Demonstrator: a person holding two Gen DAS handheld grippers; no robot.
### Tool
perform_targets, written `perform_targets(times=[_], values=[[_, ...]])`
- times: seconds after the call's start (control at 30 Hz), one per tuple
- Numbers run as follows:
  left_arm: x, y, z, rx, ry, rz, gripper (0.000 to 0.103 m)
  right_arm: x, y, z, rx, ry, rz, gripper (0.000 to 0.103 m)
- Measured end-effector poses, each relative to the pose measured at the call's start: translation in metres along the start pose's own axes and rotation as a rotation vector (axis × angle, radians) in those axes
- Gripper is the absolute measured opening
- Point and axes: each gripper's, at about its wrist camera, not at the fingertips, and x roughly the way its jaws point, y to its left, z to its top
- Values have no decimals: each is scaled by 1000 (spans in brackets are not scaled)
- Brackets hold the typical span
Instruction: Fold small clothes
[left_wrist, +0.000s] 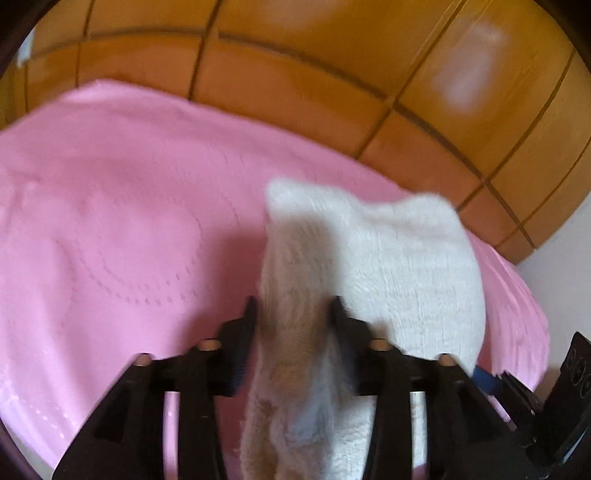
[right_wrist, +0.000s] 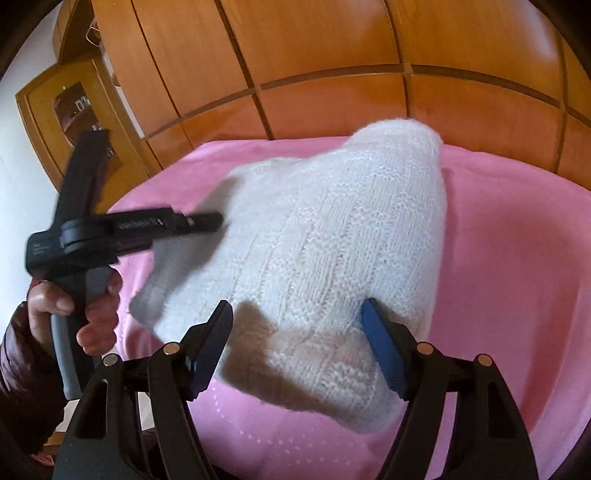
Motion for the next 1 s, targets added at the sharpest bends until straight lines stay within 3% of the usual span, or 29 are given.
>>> perform_targets(times=[0.13, 0.23, 0.33, 0.53, 0.83, 1.0], values=[[-21, -11, 2, -8, -87, -33, 48, -18, -9, 3, 18, 20, 26, 76], [-30, -21, -6, 67, -108, 19, 48, -37, -18, 20, 54, -46, 42, 79], [-37, -20, -13, 107, -106, 74, 67, -37, -25, 46, 61, -83, 4, 79], [-38, -24, -18, 138, -124, 105, 68, -8, -24, 90, 44, -46, -49, 99], [-24, -12, -20, 133, -93, 129, 68, 31, -17, 113, 25, 46, -43, 100], [-11, -1, -22, 116, -68, 137, 68, 69, -31, 111, 24, 110, -167, 100]])
